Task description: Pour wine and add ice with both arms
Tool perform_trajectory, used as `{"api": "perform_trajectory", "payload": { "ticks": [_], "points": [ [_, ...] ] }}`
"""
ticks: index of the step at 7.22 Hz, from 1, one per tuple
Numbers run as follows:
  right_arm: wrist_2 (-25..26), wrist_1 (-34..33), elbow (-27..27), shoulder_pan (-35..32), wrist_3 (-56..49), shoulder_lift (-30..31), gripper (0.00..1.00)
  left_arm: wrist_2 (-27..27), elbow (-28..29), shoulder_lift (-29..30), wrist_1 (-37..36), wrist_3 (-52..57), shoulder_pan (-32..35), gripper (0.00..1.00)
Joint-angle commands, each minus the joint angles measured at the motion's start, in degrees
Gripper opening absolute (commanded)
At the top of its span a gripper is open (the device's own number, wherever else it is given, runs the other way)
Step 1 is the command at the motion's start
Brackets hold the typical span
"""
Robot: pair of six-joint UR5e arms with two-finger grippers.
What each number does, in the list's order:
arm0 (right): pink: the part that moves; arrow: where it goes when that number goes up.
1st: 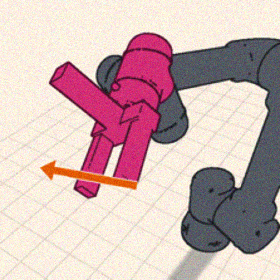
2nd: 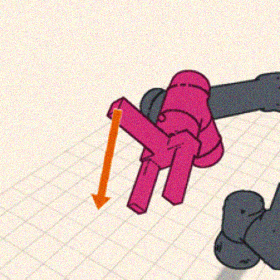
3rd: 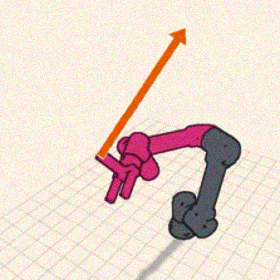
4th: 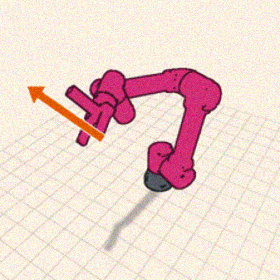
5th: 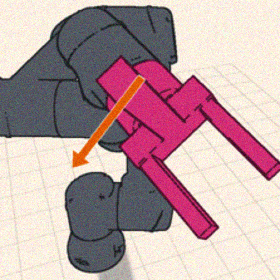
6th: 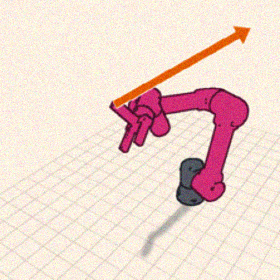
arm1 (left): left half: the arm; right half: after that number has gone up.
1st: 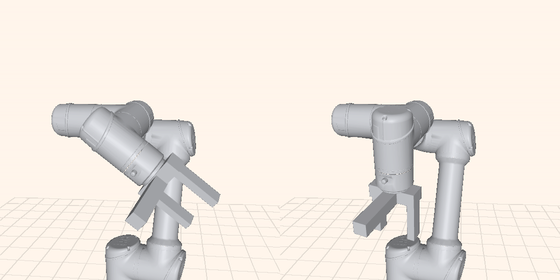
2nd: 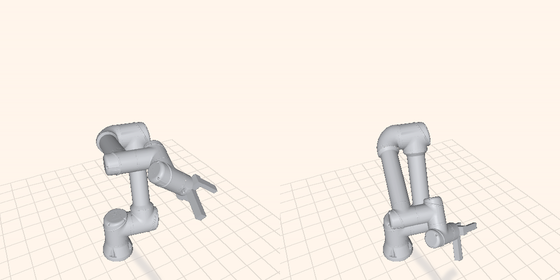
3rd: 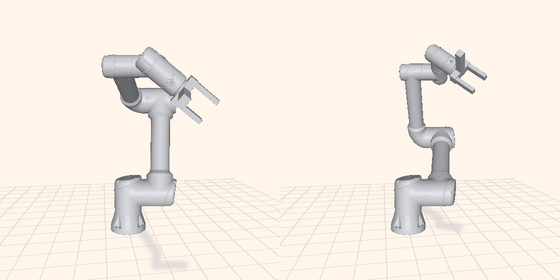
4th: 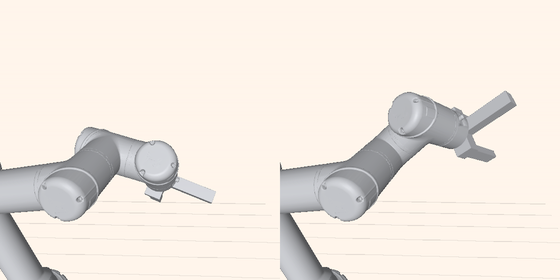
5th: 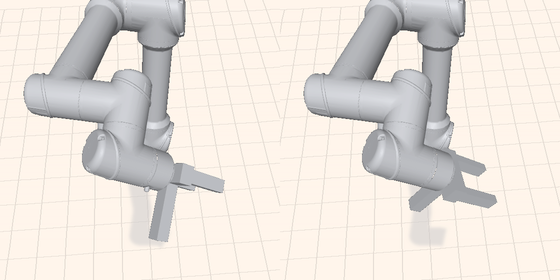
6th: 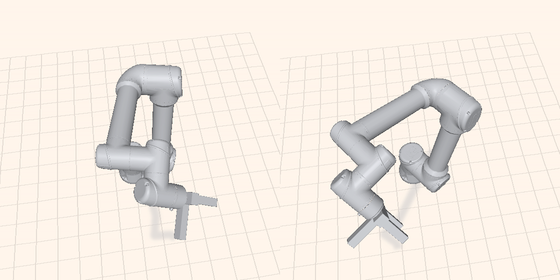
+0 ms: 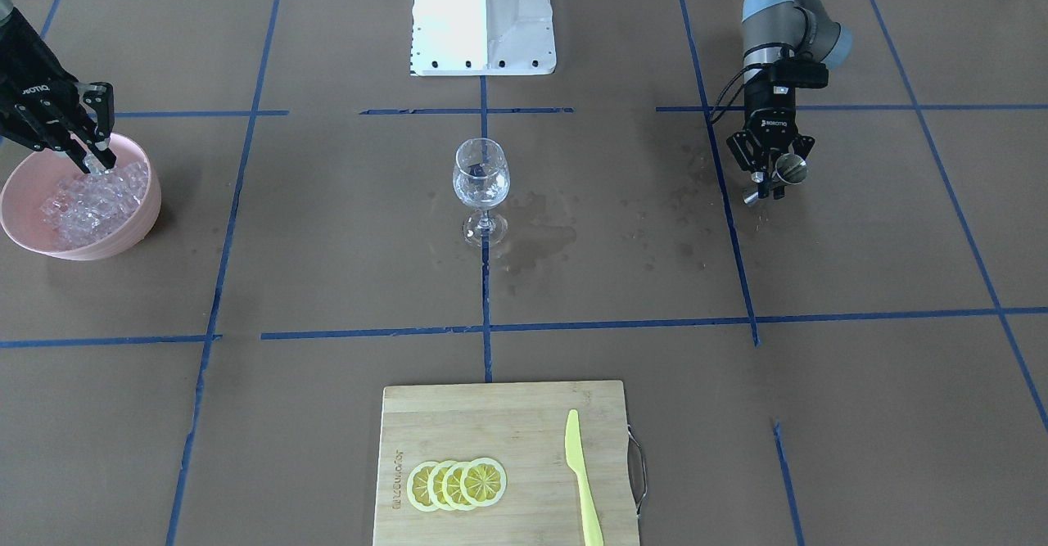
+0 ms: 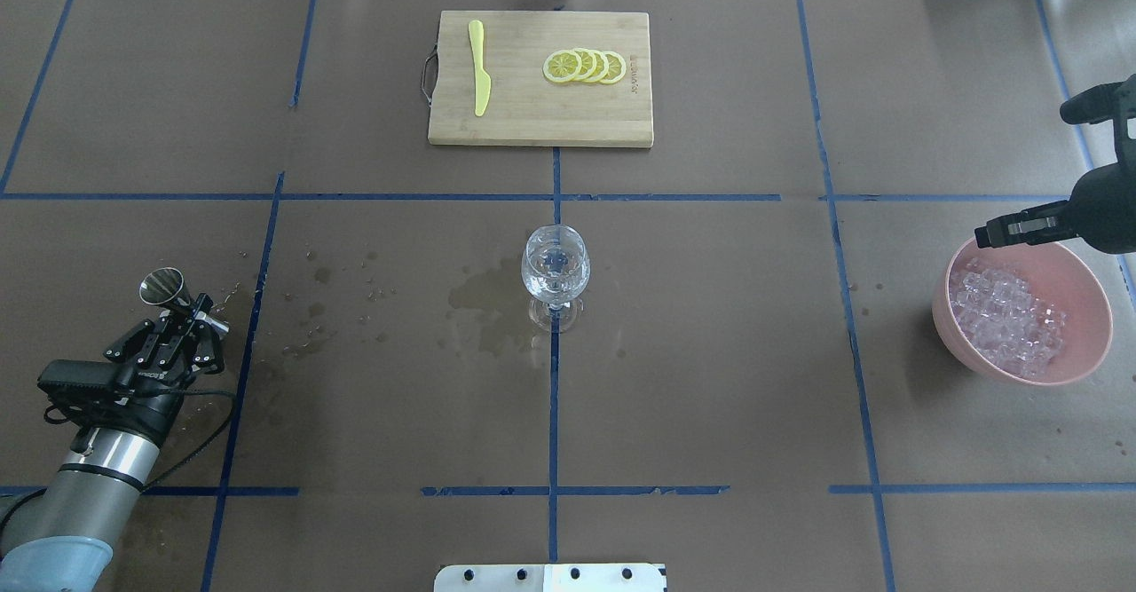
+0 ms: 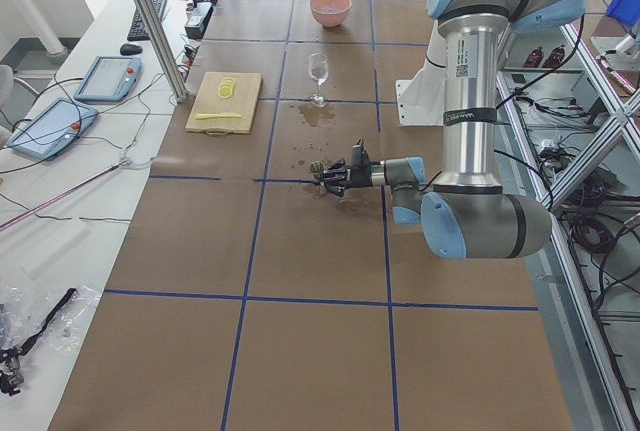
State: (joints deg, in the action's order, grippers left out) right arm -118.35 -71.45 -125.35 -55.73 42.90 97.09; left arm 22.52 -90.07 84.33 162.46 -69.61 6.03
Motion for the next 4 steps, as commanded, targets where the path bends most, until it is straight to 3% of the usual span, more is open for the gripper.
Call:
{"api": "perform_trajectory", "payload": {
  "ticks": [1,4],
  "points": [
    [-0.6,0.3,-1.6,-0.1,7.6,-4.1,0.0,0.2,-0.1,0.3,0.0,0.0,-0.1,0.0],
    [-0.8,0.0,-1.7,0.1,13.7,-9.7,0.0,0.2,-0.1,0.8,0.0,0.0,-0.1,0.0]
  ]
}}
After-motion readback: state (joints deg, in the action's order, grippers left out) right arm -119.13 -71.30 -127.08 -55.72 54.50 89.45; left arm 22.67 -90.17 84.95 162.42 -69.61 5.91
